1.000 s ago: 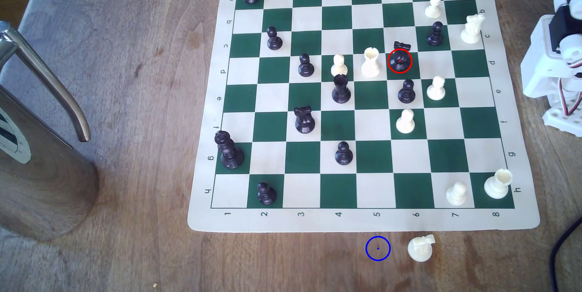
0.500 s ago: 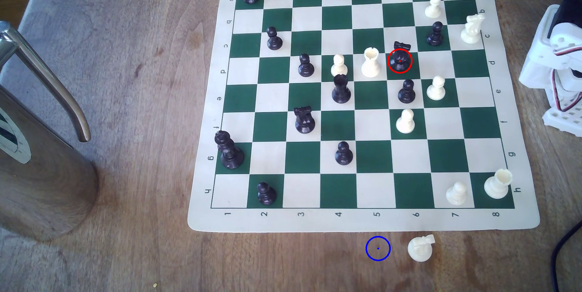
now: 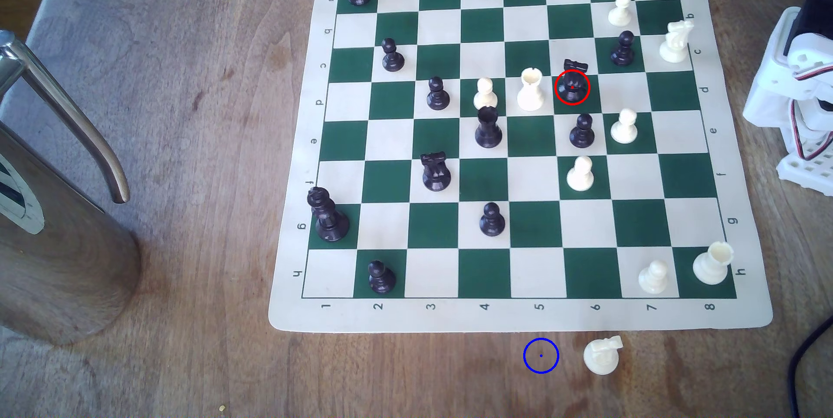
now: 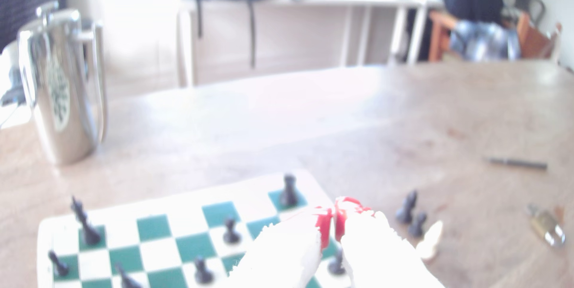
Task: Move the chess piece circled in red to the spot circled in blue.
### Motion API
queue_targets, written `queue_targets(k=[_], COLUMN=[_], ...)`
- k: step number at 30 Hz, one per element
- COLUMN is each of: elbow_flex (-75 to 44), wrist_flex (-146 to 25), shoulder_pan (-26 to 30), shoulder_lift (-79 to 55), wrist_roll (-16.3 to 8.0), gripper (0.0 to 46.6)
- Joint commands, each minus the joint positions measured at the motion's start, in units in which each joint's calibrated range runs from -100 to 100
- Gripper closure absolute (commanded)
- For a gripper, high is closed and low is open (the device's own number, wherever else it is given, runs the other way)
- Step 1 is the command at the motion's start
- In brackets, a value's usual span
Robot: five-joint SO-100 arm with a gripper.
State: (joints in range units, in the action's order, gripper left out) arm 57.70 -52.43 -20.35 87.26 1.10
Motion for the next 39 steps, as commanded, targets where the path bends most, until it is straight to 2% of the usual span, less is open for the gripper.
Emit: queue_targets(k=[1, 4, 7, 14, 18, 20, 24, 26, 32, 37, 39], elbow_flex=[-9.02, -11.47, -14.91, -19.35, -19.08, -17.81, -15.37, -12.74, -8.84, -8.66, -8.57], wrist_flex=[-12.19, -14.73, -17.43, -21.93, -21.36, -20.22, -17.68, -16.04, -12.68, -11.12, -10.63], shoulder_pan=[1.39, 3.11, 4.28, 6.78, 6.71, 6.31, 6.55, 6.63, 7.1, 6.94, 6.86], shoulder_lift=[-10.95, -16.72, -22.24, -34.38, -39.9, -41.59, -43.21, -43.72, -46.35, -47.96, -48.64], wrist_roll=[0.0, -0.73, -2.05, -2.74, -3.17, -2.88, -2.59, -1.66, -1.47, -1.42, -1.22], gripper=[46.3, 45.8, 40.5, 41.1, 35.1, 33.7, 34.4, 34.6, 37.0, 35.7, 33.8])
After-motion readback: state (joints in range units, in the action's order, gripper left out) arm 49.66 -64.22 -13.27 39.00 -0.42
